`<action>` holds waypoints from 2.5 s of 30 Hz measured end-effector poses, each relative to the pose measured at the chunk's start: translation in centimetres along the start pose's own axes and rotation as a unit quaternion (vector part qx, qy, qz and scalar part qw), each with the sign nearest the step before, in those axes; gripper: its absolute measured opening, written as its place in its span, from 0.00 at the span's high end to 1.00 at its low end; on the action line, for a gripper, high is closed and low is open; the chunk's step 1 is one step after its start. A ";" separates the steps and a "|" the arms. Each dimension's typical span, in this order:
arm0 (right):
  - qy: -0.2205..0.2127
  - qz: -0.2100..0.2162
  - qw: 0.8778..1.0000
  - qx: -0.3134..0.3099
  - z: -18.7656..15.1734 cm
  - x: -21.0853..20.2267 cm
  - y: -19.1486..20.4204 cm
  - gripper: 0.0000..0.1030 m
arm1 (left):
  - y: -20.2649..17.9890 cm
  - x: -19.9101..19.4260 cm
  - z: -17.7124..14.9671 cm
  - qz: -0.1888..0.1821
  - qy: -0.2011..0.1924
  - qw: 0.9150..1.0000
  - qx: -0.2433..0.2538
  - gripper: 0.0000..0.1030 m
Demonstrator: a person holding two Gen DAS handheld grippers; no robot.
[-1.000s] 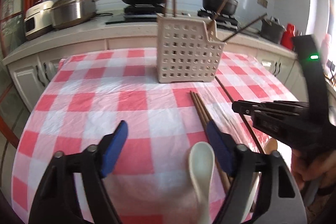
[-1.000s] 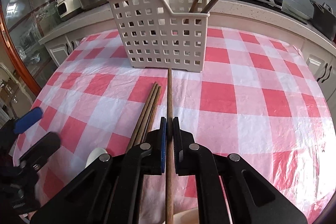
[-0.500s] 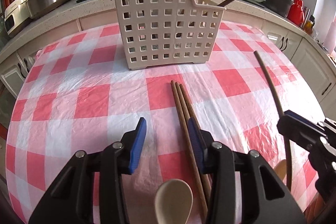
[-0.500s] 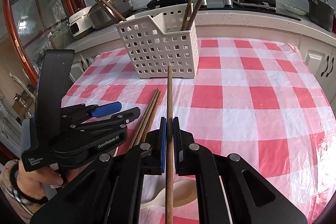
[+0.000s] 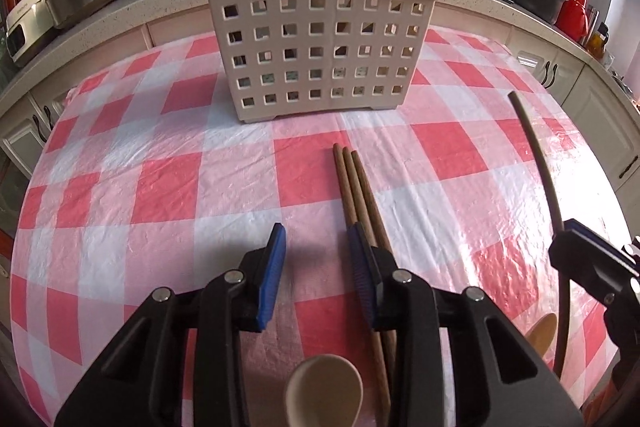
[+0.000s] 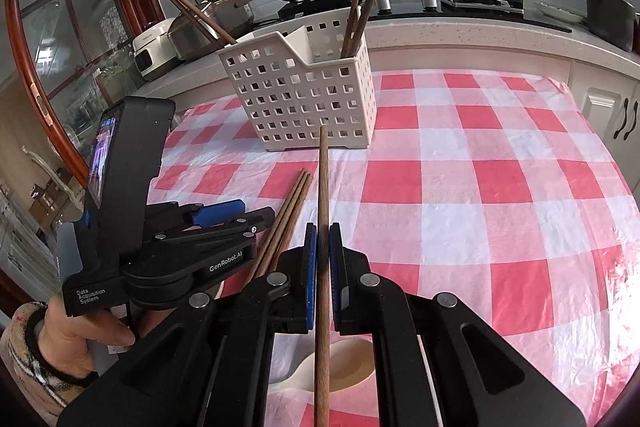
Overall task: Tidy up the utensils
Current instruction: 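Close the left tool on a wooden chopstick beside the spoon, then lift the chopstick upright with the left tool while the right tool lifts its own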
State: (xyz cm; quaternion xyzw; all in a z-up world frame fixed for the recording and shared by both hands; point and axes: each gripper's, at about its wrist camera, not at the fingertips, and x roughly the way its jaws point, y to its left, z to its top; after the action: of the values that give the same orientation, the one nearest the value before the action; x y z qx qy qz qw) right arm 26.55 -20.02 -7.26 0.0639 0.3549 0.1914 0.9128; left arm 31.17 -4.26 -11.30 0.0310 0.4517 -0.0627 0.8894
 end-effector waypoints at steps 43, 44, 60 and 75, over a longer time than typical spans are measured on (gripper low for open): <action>-0.072 -0.010 0.997 -0.022 1.7 -5.6 1.6 0.93 | 0.0 -12.3 -1.1 -0.055 -0.152 0.987 0.004 0.94; -0.076 -0.011 0.997 -0.024 1.7 -6.0 1.9 0.93 | 0.0 -12.9 -1.4 -0.055 -0.159 0.986 0.005 0.94; -0.115 -0.017 0.991 -0.063 1.2 -10.6 5.5 0.94 | 1.3 -21.3 -5.8 -0.047 -0.250 0.967 0.002 0.94; -0.137 -0.024 0.987 -0.081 1.3 -12.7 7.2 0.94 | 1.2 -24.1 -7.0 -0.044 -0.282 0.958 0.007 0.94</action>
State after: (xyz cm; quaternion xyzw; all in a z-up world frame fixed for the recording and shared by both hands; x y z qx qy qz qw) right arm 16.65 -18.39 3.46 0.0064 0.2114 0.1868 0.9594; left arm 11.69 -0.33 4.06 -0.0015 0.1826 -0.1112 0.9769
